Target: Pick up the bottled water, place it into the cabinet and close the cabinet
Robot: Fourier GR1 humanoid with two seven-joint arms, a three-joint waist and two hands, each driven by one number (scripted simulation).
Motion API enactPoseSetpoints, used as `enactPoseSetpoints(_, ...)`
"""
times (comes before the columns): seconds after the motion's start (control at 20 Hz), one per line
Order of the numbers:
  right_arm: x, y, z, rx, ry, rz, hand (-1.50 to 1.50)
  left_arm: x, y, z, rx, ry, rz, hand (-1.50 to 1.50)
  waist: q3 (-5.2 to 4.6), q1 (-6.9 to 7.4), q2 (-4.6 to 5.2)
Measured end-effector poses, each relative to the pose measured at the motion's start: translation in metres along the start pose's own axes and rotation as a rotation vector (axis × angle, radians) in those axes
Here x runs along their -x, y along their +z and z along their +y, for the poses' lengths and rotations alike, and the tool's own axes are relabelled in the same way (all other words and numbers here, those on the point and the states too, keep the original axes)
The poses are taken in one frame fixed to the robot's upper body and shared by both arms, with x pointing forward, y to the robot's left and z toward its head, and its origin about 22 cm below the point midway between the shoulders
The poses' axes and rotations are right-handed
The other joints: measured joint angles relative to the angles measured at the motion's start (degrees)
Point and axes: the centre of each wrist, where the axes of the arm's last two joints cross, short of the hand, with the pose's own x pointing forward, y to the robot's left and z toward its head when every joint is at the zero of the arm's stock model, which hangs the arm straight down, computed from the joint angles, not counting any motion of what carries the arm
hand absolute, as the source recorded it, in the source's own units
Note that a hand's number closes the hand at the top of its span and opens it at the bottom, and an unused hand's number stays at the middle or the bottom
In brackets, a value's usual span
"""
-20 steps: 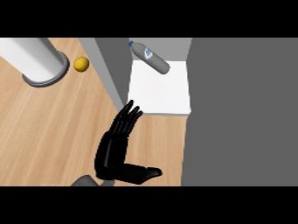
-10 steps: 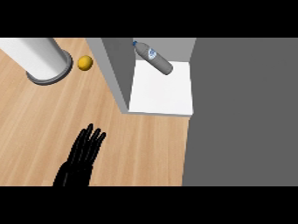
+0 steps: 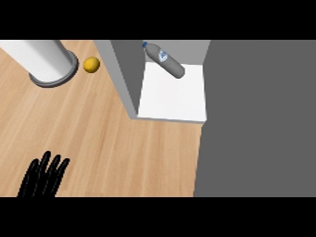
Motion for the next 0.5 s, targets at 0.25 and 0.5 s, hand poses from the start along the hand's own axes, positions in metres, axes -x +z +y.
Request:
enactPoseSetpoints(0.25, 0.0, -0.014, -0.002, -0.003, 0.029, 0.001, 1.5, -0.023, 0.019, 0.024, 0.026, -0.006, -0.002, -1.5, -0.02, 1.06, 0.57)
enactPoseSetpoints(0.5, -0.002, -0.028, -0.014, -0.072, 0.116, -0.015, 1.5, -0.036, 0.022, 0.037, 0.055, -0.002, 0.0, -1.5, -0.14, 2.46, 1.1)
